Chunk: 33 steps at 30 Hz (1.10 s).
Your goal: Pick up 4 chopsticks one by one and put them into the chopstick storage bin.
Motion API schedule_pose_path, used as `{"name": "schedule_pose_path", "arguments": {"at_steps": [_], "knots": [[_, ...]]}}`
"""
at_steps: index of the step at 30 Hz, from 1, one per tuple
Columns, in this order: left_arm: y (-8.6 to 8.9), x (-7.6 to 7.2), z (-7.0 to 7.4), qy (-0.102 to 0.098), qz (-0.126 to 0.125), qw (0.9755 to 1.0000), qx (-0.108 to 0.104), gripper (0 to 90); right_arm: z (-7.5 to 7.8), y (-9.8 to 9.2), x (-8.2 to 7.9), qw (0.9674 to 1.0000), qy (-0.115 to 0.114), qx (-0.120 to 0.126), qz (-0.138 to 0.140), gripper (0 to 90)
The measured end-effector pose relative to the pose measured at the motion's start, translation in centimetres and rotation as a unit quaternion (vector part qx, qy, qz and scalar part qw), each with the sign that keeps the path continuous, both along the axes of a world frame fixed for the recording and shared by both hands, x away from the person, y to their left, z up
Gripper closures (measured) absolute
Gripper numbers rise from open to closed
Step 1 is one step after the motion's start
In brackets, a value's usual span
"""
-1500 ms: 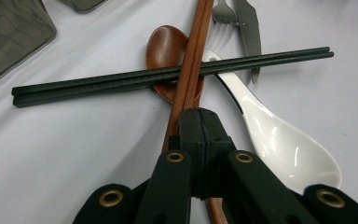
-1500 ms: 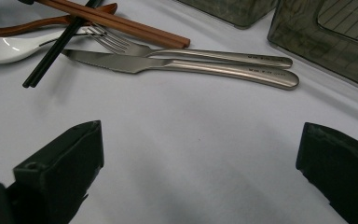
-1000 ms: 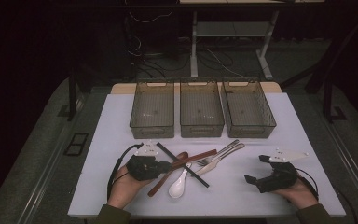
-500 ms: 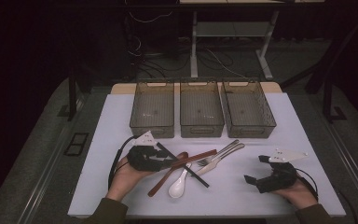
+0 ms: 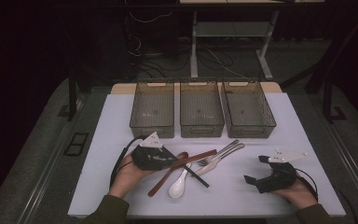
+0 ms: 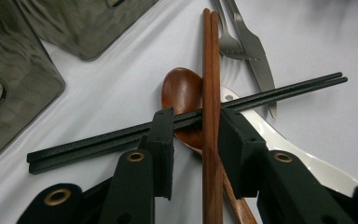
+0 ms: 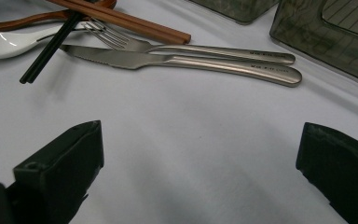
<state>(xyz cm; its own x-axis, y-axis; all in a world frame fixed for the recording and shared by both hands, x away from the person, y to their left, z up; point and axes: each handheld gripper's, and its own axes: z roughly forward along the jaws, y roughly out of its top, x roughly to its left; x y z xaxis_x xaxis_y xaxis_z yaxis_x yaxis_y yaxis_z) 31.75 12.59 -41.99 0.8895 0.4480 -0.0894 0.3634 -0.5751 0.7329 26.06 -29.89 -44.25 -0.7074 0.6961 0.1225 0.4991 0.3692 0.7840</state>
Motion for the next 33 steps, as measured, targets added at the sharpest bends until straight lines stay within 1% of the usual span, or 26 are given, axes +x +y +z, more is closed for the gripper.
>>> {"name": "schedule_pose_path", "arguments": {"at_steps": [6,11,17,23,33], "knots": [[-0.07,0.01,-0.12,-0.002,0.000,1.0000,0.009,68.3,-0.03,-0.01,0.03,1.0000,0.000,-0.001,0.001,0.5],[-0.06,0.01,-0.18,-0.002,0.001,0.9999,0.012,69.7,-0.04,0.00,0.03,1.0000,0.000,-0.001,0.001,0.5],[0.07,0.09,-0.26,-0.001,0.004,0.9999,0.012,70.6,-0.05,0.01,0.04,1.0000,0.001,-0.002,0.001,0.5],[0.12,0.03,-0.18,0.002,0.001,1.0000,0.003,70.6,-0.04,-0.01,0.04,1.0000,0.000,-0.001,0.001,0.5],[0.04,0.03,-0.29,0.000,-0.001,0.9999,0.011,71.0,-0.03,-0.01,0.03,1.0000,0.000,-0.001,0.001,0.5]]}}
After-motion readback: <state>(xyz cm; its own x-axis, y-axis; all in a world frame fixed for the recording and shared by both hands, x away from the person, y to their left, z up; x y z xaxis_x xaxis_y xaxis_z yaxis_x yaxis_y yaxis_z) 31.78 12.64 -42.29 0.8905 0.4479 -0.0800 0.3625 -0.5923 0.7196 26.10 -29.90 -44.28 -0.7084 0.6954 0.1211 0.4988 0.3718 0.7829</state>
